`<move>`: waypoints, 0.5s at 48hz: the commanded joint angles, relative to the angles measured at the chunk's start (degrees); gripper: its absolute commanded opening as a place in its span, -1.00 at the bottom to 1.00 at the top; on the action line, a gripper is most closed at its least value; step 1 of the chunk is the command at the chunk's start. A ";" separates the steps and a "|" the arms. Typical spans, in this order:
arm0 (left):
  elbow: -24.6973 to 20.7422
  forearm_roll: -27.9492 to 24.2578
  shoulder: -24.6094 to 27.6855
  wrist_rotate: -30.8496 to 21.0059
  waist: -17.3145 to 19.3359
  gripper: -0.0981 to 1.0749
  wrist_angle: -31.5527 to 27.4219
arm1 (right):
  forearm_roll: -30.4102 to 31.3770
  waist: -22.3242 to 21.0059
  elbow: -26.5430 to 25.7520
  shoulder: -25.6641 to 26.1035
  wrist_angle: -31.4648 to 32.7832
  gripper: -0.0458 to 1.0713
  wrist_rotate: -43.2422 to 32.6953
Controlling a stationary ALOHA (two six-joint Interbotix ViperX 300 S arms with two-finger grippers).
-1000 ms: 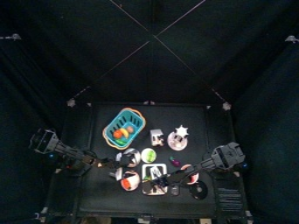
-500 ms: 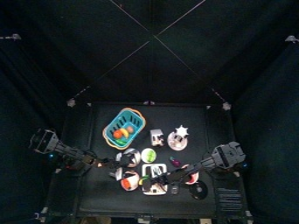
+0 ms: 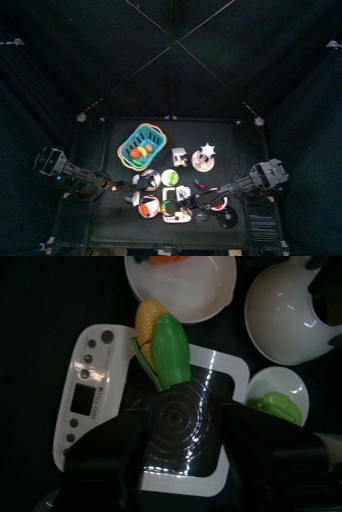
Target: Grab corn
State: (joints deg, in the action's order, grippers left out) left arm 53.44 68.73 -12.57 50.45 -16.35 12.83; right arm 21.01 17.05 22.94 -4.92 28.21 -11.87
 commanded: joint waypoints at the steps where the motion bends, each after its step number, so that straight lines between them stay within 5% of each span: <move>1: -0.62 -0.09 -0.26 0.09 -0.09 0.89 0.35 | -0.09 -0.18 -0.26 1.41 -4.22 0.82 -0.09; 24: 1.93 0.79 -2.81 0.09 -0.09 0.89 0.35 | 0.79 -1.67 -2.46 -5.27 -10.37 0.83 -0.18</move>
State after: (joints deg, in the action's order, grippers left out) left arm 55.63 69.17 -14.24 50.45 -16.35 12.83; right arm 21.62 16.17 21.88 -11.07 18.63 -11.78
